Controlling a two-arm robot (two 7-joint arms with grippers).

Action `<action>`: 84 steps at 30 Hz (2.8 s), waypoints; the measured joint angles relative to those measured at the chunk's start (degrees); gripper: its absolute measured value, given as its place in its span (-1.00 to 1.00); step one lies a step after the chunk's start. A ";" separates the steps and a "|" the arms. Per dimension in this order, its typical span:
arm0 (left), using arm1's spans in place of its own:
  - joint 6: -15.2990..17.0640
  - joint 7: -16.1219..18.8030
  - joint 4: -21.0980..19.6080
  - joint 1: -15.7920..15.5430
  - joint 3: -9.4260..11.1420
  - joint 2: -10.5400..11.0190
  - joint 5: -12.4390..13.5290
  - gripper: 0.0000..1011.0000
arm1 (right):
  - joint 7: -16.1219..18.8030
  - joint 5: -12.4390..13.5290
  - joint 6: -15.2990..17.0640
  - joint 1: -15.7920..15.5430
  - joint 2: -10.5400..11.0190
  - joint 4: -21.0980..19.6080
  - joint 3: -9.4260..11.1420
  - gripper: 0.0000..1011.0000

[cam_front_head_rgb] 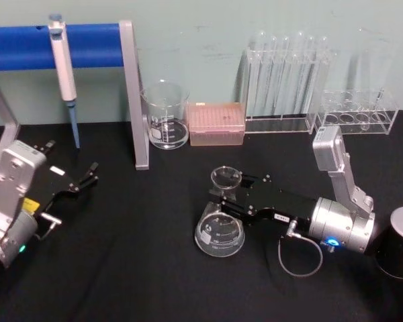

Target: Grasp the erlenmeyer flask with one hand, shake it three times, then place it back.

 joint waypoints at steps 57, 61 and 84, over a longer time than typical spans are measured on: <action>0.00 0.00 0.00 0.00 0.00 0.00 0.00 0.98 | -28.71 -7.88 4.91 -8.63 -2.35 -19.63 13.33 -0.11; 0.00 0.00 0.00 0.00 0.00 0.00 0.00 0.98 | -29.32 -8.59 5.37 -9.03 -3.10 -19.67 14.11 -0.11; 0.00 0.00 0.00 0.00 0.00 0.00 0.00 0.98 | -19.20 -9.23 5.45 -6.49 -5.53 -17.49 11.46 -0.11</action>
